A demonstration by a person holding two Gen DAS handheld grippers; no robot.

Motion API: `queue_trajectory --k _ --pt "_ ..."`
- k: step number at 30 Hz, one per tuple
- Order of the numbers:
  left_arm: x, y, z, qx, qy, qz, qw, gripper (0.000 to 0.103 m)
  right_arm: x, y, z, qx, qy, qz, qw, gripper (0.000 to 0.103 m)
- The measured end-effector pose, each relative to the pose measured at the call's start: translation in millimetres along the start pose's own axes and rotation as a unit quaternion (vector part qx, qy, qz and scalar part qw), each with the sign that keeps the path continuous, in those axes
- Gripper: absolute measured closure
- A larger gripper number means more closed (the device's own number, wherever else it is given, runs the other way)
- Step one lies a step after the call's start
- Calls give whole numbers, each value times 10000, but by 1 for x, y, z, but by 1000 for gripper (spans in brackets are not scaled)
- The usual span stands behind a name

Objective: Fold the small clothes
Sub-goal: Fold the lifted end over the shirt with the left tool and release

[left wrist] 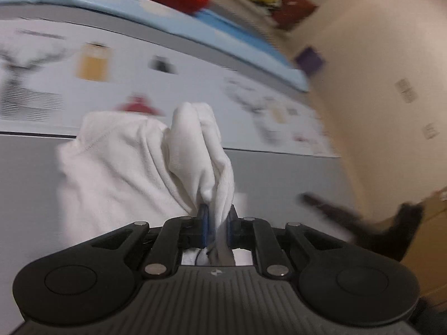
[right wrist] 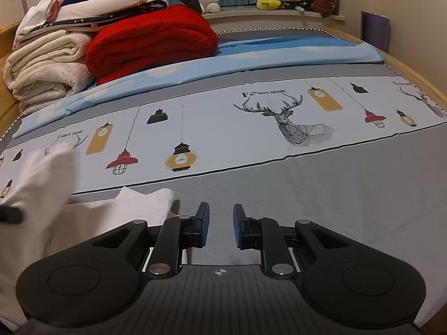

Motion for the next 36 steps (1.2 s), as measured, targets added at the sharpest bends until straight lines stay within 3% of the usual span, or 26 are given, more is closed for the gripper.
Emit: queue_trajectory --k 3,6,9,14,17,19,22,23,24,25,26,28,30,32,34,36 --pt "-3 47 25 -653 -196 -11 9977 74 0 3 -2 31 17 48 10000 84" --pt "2 53 19 -734 108 61 9972 70 -3 3 0 154 -63 118 9998 84" --pt "5 27 15 -289 88 15 9995 69 -4 -2 6 433 -172 279 9985 84" --pt "-18 -15 24 615 -506 245 9965 69 -8 -24 34 951 -608 667 9914 77" --pt "-37 -31 25 785 -745 513 9928 69 -8 -42 55 996 -839 679 9892 72" --pt "-47 -36 21 710 -721 665 9926 58 -8 -48 71 899 -973 803 9879 72" --pt "-57 -55 20 844 -824 850 9894 55 -12 -48 92 673 -1158 1112 9847 72" --pt "-59 -60 18 910 -821 945 9880 54 -13 -49 97 562 -1202 1132 9847 73" --pt "-61 -66 14 927 -816 989 9874 53 -14 -51 101 462 -1223 1104 9852 80" --pt "-63 -72 12 900 -812 966 9879 51 -14 -52 104 432 -1220 1057 9859 87" --pt "-65 -77 10 876 -821 920 9885 50 -13 -56 105 423 -1187 998 9870 100" --pt "-68 -86 14 949 -918 860 9875 49 -8 -59 101 395 -944 892 9907 100" --pt "-70 -88 17 1007 -980 897 9860 49 8 -57 86 456 -295 972 9938 101" --pt "-72 -85 20 865 -1034 904 9867 42 19 -54 73 476 179 997 9937 101" --pt "-74 -79 23 742 -1086 1011 9861 41 20 -48 73 73 216 808 9965 101" --pt "-79 -73 30 760 -1165 1259 9822 41 11 -41 84 -146 -146 822 9964 99"
Point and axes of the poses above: each gripper's, at about its wrist camera, not at the fingertips, and z roughly the way its jaws point, y to its right, x to its top, the point moved 6 cm from there along z, roughly the way its jaws point, and after that the axes turned 13 degrees about x, right-handed, at the moved point
